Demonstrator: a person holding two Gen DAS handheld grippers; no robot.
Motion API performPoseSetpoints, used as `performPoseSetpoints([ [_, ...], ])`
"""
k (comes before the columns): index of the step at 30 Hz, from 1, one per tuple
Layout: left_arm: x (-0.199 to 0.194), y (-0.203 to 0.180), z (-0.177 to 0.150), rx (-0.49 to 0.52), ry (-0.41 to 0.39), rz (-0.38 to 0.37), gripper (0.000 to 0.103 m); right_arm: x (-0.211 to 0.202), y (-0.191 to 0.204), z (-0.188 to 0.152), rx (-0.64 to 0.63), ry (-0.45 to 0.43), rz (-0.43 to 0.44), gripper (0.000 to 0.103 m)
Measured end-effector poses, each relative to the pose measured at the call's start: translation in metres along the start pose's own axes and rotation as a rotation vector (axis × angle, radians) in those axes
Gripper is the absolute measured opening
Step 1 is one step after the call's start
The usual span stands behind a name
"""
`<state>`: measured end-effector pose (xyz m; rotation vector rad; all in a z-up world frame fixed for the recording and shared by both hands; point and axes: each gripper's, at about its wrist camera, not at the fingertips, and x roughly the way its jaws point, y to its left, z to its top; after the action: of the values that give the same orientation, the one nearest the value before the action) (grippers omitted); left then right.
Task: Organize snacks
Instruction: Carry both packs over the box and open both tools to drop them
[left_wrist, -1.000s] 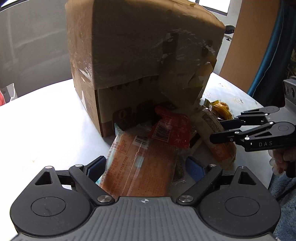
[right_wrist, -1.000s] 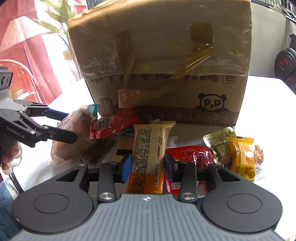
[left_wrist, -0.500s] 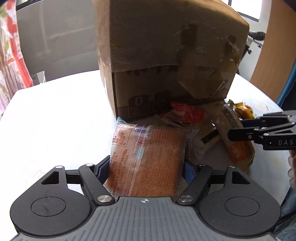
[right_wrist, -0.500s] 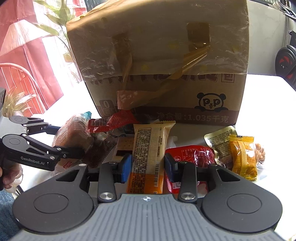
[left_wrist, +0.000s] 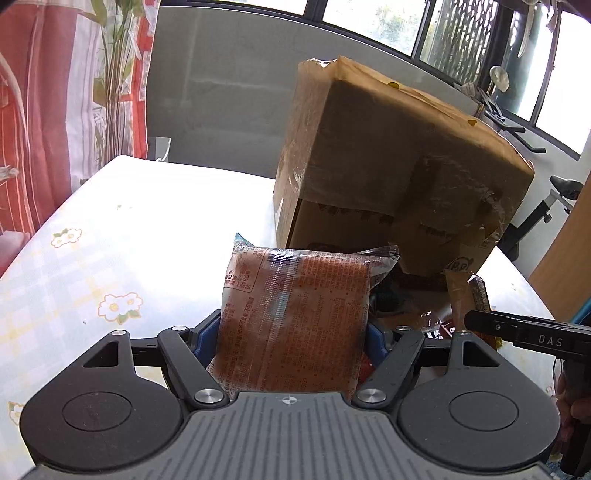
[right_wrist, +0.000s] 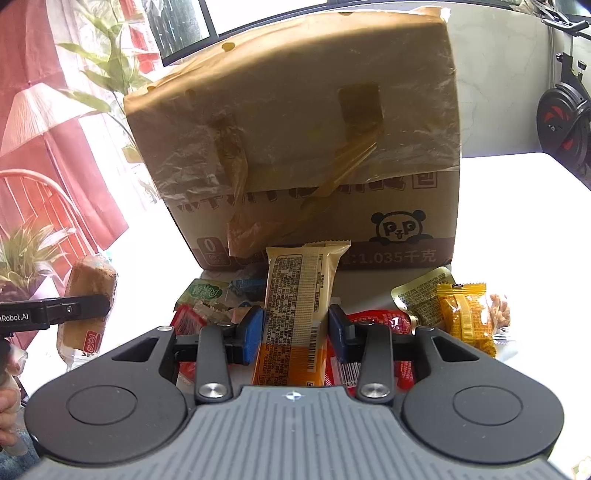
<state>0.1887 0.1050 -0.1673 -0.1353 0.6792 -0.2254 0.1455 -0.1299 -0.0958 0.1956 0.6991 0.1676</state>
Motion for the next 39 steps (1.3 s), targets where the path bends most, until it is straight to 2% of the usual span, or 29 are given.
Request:
performPoseSetpoints([
  [5, -0.011, -0.009, 0.007, 0.006, -0.043, 0.014, 0.077, -0.017, -0.011, 0.005, 0.05, -0.049, 0.001, 0.04],
  [11, -0.034, -0.024, 0.031, 0.024, -0.136, 0.027, 0.077, -0.046, -0.017, 0.02, 0.034, -0.169, -0.016, 0.04],
  [16, -0.054, -0.044, 0.067, 0.047, -0.247, 0.01, 0.077, -0.075, -0.015, 0.05, -0.037, -0.338, -0.024, 0.04],
  [21, -0.057, -0.068, 0.116, 0.107, -0.335, -0.027, 0.078, -0.093, -0.009, 0.089, -0.138, -0.465, -0.012, 0.04],
  [27, -0.025, -0.106, 0.174, 0.177, -0.363, -0.084, 0.078, -0.069, -0.009, 0.148, -0.218, -0.539, 0.007, 0.04],
  [32, 0.024, -0.124, 0.208, 0.197, -0.328, -0.059, 0.078, -0.023, -0.013, 0.19, -0.24, -0.529, -0.03, 0.04],
  [36, 0.069, -0.129, 0.223, 0.22, -0.248, -0.02, 0.078, 0.009, -0.019, 0.203, -0.212, -0.447, -0.065, 0.04],
  [39, 0.091, -0.13, 0.224, 0.218, -0.197, -0.011, 0.078, 0.023, -0.025, 0.203, -0.169, -0.384, -0.049, 0.04],
])
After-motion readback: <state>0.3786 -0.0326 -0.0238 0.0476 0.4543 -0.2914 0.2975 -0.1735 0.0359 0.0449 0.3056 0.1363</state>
